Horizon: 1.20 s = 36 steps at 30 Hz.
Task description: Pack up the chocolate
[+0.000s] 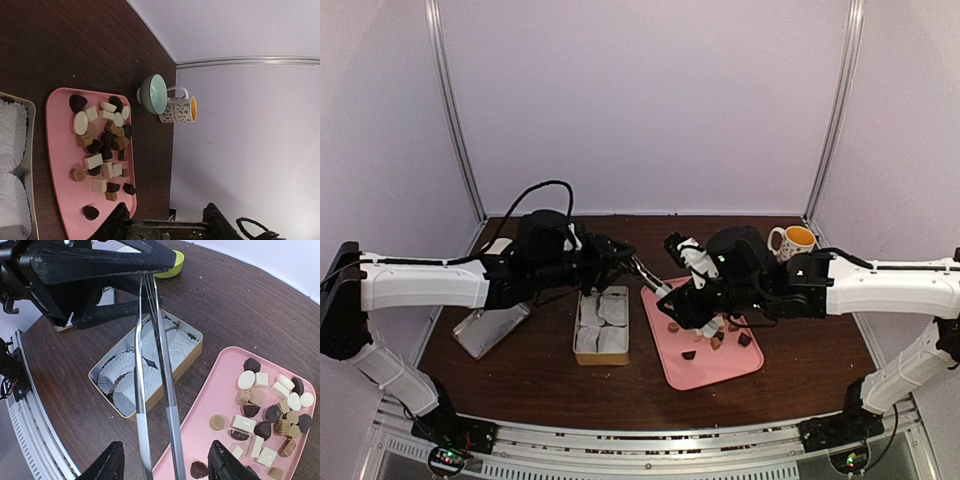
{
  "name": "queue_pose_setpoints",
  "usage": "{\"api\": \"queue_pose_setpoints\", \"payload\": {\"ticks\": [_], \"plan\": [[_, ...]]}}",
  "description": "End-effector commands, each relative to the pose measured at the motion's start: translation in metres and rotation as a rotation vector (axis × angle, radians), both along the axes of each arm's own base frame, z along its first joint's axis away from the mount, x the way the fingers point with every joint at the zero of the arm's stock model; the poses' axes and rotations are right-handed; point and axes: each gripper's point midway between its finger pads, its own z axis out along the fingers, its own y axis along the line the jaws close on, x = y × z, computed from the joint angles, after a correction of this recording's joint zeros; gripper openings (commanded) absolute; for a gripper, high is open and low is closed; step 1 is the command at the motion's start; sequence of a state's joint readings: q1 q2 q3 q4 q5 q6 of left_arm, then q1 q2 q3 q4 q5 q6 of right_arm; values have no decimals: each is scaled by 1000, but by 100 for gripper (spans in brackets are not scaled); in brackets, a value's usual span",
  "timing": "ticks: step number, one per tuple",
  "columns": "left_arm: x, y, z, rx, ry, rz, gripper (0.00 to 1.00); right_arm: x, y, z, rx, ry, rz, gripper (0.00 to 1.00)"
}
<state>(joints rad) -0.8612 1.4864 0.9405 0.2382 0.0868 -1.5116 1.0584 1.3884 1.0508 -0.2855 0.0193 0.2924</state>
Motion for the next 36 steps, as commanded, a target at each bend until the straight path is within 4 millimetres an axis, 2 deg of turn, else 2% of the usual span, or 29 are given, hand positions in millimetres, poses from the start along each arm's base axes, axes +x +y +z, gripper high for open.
{"api": "queue_pose_setpoints", "payload": {"ticks": [1, 4, 15, 21, 27, 31, 33, 36], "plan": [[-3, -8, 37, -84, -86, -38, 37, 1, 1, -5, -19, 25, 1, 55], [-3, -8, 37, -86, -91, -41, 37, 2, 1, -4, -11, 24, -1, 49], [-4, -9, 40, -95, -96, -47, 37, 0, 4, -4, -14, 25, 19, 40], [-3, -10, 43, -109, -104, -46, 37, 1, 0, -2, -20, 13, 12, 28], [-2, -10, 45, -95, -131, -46, 56, 5, -10, 7, -10, -21, -38, 16], [-2, -5, 44, -62, -138, -29, 66, 13, -26, 15, -8, -61, -109, 15], [-2, -1, 42, -38, -139, -20, 74, 14, -31, 19, -3, -72, -129, 16], [-3, 10, 43, 14, -165, 1, 78, 17, -44, 20, -27, -79, -171, 16]]}}
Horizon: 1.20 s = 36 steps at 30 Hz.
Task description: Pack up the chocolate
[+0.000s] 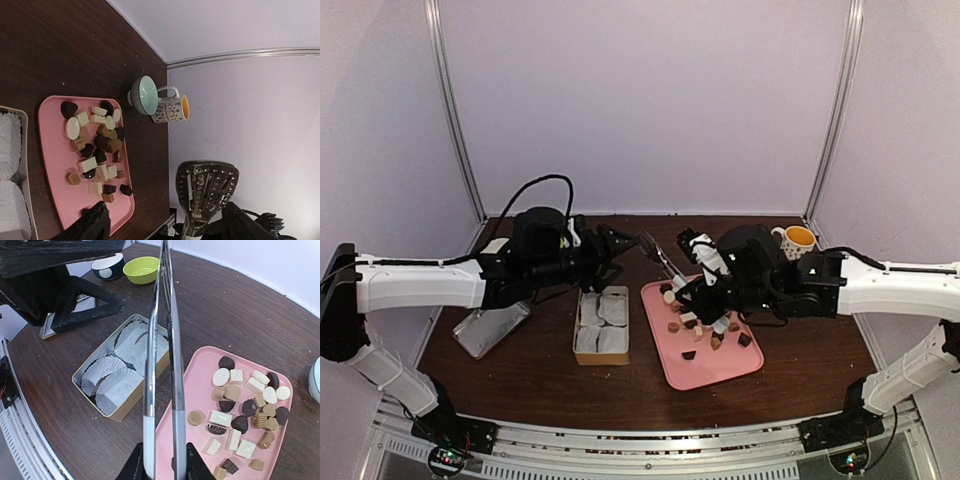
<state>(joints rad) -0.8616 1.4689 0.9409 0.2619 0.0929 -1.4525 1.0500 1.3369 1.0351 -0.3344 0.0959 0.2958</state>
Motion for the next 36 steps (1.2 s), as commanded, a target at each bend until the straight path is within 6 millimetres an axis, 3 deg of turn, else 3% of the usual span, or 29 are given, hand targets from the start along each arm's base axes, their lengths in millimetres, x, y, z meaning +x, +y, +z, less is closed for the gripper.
{"api": "queue_pose_setpoints", "payload": {"ticks": [1, 7, 12, 15, 23, 27, 30, 36], "plan": [[-2, 16, 30, 40, -114, 40, 79, 11, -25, 14, -10, -48, -108, 16], [-5, 71, 48, 329, -354, 124, 80, 8, -54, 8, -81, -34, -177, 16], [-14, 102, 58, 557, -563, 80, 92, -3, -81, -8, -142, 21, -213, 19], [-14, 115, 57, 677, -636, 54, 97, -15, -91, -18, -155, 64, -205, 21], [1, 129, 54, 826, -772, 29, 98, -41, -104, -45, -157, 184, -181, 28], [30, 151, 42, 810, -731, 60, 98, -51, -105, -62, -158, 259, -176, 31], [45, 162, 29, 892, -714, 82, 98, -57, -106, -71, -164, 298, -172, 34], [42, 166, -23, 923, -579, 16, 97, -64, -113, -86, -190, 344, -192, 37]]}}
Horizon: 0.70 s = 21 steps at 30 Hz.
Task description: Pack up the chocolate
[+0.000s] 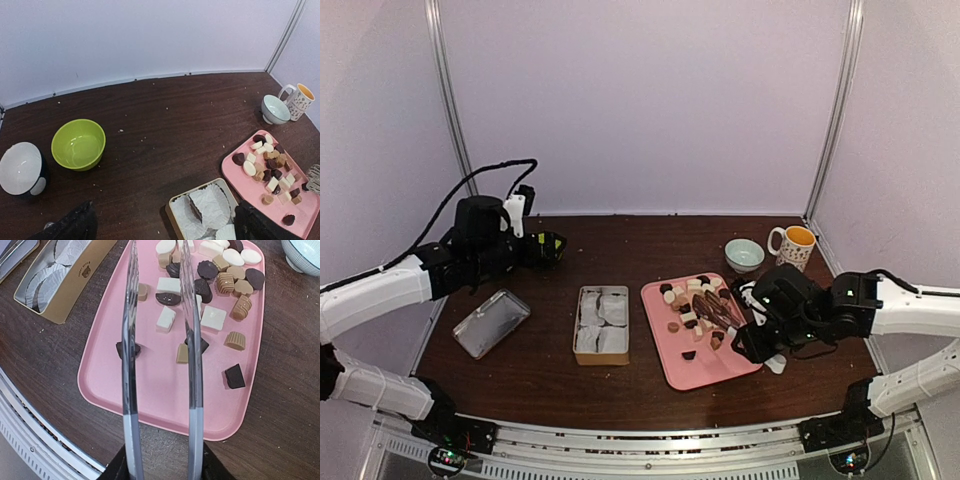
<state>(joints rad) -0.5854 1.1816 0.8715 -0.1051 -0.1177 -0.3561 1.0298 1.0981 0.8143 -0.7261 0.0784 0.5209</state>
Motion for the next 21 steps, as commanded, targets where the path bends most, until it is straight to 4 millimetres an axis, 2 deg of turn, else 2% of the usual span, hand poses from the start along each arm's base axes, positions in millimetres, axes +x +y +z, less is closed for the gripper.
{"api": "queue_pose_setpoints", "payload": {"ticks": [1, 4, 10, 16, 21], "plan": [[-6, 4, -34, 19, 77, 4, 96, -4, -3, -8, 9, 37, -27, 37], [-12, 26, -64, 64, 189, 119, 94, -5, -3, -13, 5, 46, -29, 38], [-26, 34, -110, 85, 344, 166, 88, -6, -4, -17, -8, 57, -23, 38], [-34, 25, -142, 127, 492, 136, 84, -12, -6, -28, -27, 94, -20, 38], [-38, 19, -165, 140, 562, 123, 84, -14, -7, -30, -18, 100, -33, 40]]}}
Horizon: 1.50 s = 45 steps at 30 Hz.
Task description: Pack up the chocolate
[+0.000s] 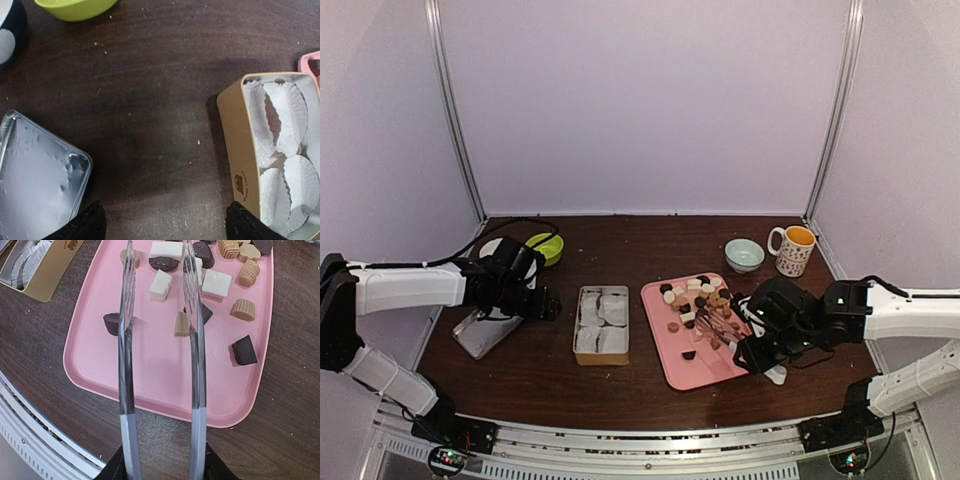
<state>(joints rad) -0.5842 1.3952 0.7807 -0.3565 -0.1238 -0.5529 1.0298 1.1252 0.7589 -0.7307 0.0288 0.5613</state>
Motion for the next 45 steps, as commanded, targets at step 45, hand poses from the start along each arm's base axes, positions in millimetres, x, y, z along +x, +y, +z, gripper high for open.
{"api": "queue_pose_setpoints", "payload": {"ticks": [45], "plan": [[38, -8, 109, 31, -461, -1, 97, 11, 16, -24, -64, 24, -37, 38]]}}
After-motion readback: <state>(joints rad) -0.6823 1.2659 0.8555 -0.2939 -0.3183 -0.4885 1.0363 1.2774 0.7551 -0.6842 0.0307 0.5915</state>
